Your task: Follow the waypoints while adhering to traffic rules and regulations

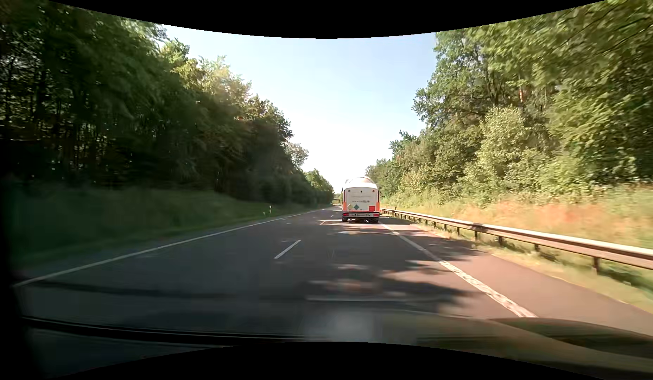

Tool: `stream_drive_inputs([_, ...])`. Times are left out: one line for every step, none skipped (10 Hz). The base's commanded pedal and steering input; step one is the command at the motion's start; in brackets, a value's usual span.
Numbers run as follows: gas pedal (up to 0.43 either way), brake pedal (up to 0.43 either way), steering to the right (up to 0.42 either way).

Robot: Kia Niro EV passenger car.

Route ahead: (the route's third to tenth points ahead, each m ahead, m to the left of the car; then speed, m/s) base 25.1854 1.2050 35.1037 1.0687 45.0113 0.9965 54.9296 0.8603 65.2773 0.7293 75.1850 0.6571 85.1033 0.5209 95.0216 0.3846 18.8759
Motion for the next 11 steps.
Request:
stream_drive_inputs([0.087, 0.006, 0.003])
stream_drive_inputs([0.087, 0.006, 0.004])
stream_drive_inputs([0.087, 0.006, 0.003])
stream_drive_inputs([0.087, 0.006, 0.004])
stream_drive_inputs([0.087, 0.006, 0.004])
stream_drive_inputs([0.079, 0.006, 0.004])
stream_drive_inputs([0.079, 0.006, 0.004])
stream_drive_inputs([0.079, 0.006, 0.004])
stream_drive_inputs([0.079, 0.006, 0.004])
stream_drive_inputs([0.079, 0.006, 0.004])
stream_drive_inputs([0.079, 0.006, 0.004])
